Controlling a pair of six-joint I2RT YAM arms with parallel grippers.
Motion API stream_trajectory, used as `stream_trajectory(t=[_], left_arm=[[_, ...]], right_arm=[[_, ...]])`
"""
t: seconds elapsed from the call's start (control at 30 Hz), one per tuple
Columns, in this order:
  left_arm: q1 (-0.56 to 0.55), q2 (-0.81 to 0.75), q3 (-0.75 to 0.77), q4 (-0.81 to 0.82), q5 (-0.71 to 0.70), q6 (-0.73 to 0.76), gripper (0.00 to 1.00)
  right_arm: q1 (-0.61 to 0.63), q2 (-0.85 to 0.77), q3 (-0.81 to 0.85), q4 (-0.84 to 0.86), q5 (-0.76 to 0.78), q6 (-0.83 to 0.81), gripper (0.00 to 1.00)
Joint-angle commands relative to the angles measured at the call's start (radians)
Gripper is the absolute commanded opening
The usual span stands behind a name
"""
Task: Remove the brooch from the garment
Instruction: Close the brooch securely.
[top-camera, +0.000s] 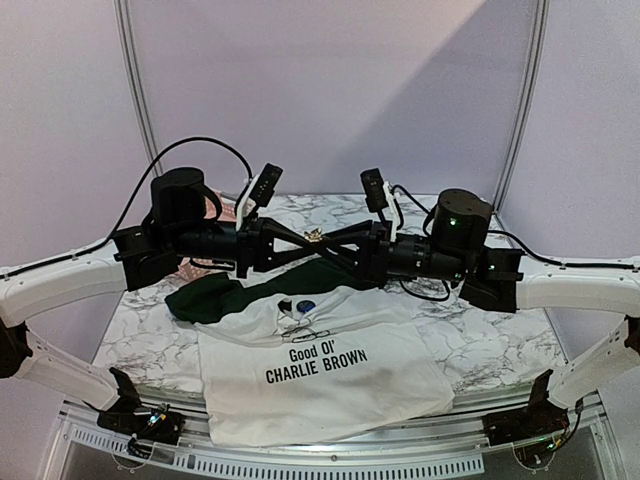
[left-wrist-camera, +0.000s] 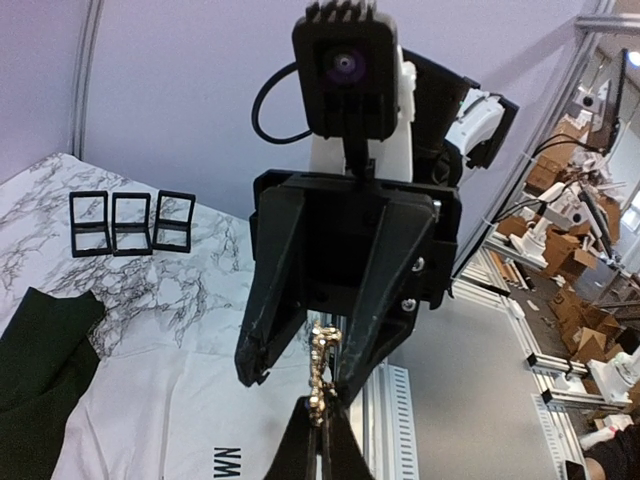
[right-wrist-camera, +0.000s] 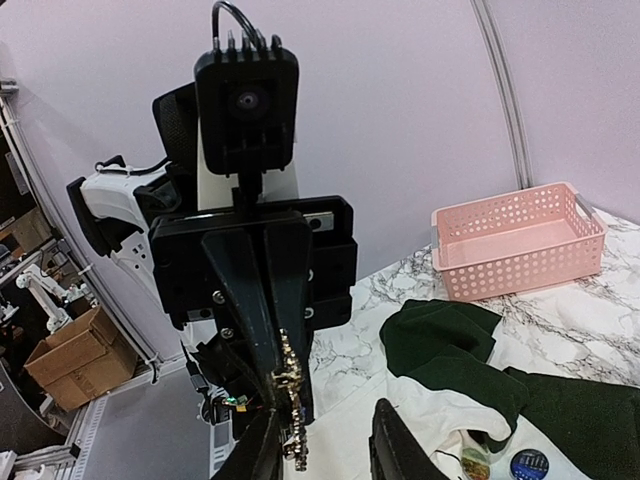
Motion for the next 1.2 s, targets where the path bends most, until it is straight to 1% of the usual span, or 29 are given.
stream_trajectory(t=[0.0, 0.37, 0.63, 0.97, 1.17], left_arm=[[-0.027, -0.010, 0.015, 0.007, 0.032, 0.021, 0.00], [-0.030, -0.013, 0.015, -0.001, 0.029, 0.028, 0.00], [-0.032, -0.012, 0.017, -0.003, 0.032, 0.033, 0.00], [-0.037, -0.013, 0.019, -0.013, 0.028, 0.041, 0.00], [-0.038, -0.018, 0.022, -0.032, 0.001, 0.048, 0.00]], right_arm=[[-0.026, 0.033, 0.038, -0.046, 0.021, 0.019, 0.29], [-0.056, 0.035, 0.037, -0.054, 0.029, 0.072, 0.24], [-0.079, 0.045, 0.050, -0.070, -0.002, 0.106, 0.22], [-0.091, 0.046, 0.050, -0.084, 0.032, 0.138, 0.21], [-0.094, 0.029, 0.022, -0.052, 0.040, 0.140, 0.21]])
